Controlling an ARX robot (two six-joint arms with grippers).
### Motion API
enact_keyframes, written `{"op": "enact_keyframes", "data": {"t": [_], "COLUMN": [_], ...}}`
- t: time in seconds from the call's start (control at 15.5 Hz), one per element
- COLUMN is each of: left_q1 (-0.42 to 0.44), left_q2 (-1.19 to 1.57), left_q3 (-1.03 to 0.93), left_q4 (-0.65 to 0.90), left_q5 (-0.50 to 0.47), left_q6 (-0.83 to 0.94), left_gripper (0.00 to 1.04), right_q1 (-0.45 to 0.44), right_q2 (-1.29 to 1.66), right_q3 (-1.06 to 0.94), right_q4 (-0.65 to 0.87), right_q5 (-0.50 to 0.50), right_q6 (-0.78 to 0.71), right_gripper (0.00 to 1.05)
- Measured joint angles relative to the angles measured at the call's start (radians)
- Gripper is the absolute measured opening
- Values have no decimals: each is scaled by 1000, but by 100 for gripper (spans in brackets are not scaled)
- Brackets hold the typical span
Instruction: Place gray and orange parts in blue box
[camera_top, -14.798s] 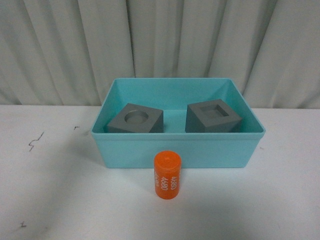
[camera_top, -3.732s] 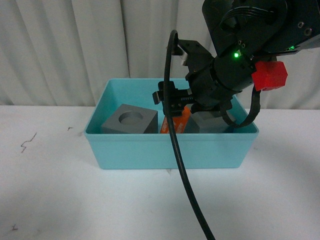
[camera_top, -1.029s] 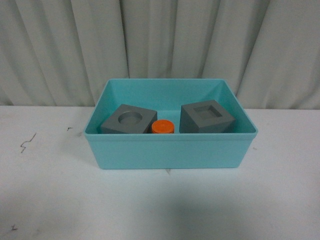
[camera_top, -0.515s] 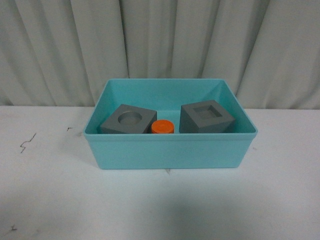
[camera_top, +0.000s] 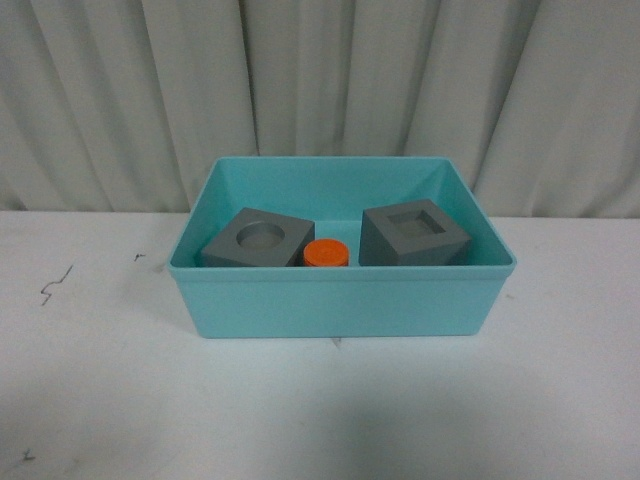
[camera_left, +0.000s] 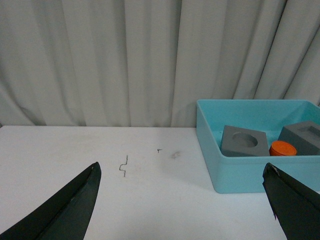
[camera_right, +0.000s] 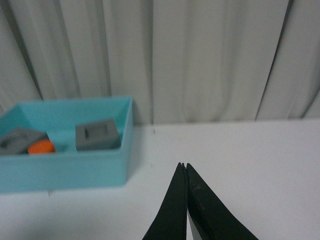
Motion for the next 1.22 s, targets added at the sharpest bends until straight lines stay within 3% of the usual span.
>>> {"op": "enact_keyframes", "data": {"t": [0.64,1.16,1.22], "left_q1": [0,0,0], "left_q2": [0,0,0], "left_q3": [0,0,0], "left_q4": [0,0,0], "left_q5": [1,1,1], "left_q6": [0,0,0], "left_gripper": [98,98,98], "right_q1": [0,0,0], "right_q2": [-5,-5,-5], "right_q3": [0,0,0], "right_q4": [-2,-2,-2], "right_q5": [0,0,-1], "right_q6": [0,0,0], "right_gripper": [5,97,99]}}
